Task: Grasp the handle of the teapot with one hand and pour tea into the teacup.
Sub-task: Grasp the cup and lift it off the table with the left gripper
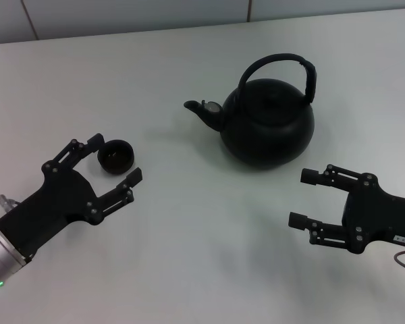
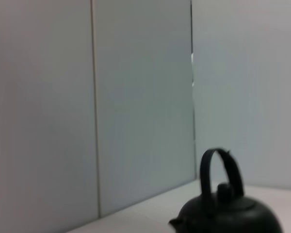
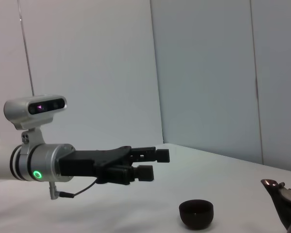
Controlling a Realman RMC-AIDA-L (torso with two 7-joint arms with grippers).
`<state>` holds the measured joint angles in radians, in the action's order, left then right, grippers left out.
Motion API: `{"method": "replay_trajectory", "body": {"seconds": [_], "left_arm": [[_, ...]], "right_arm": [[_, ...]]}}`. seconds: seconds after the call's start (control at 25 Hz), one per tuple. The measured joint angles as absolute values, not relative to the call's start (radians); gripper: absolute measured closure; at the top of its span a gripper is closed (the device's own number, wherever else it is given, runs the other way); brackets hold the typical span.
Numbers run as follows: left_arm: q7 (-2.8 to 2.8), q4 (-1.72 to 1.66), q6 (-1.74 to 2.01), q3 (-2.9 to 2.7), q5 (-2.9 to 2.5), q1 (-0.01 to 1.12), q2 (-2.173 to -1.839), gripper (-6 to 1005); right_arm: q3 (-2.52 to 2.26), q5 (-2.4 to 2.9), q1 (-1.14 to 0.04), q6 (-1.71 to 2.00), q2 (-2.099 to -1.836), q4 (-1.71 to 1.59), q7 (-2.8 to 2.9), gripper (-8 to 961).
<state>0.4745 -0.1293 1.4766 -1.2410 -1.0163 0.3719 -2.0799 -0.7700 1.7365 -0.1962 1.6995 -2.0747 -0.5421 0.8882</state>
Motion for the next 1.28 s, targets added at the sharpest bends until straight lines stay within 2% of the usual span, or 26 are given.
{"method": "replay_trajectory", "body": {"seconds": [1.28], "left_arm": [[0.423, -0.092, 1.165, -1.206, -0.994, 0.421, -2.080, 160]], "right_arm": [[-0.755, 1.729, -0.221, 1.683, -2.079, -0.532, 0.914, 183]]}}
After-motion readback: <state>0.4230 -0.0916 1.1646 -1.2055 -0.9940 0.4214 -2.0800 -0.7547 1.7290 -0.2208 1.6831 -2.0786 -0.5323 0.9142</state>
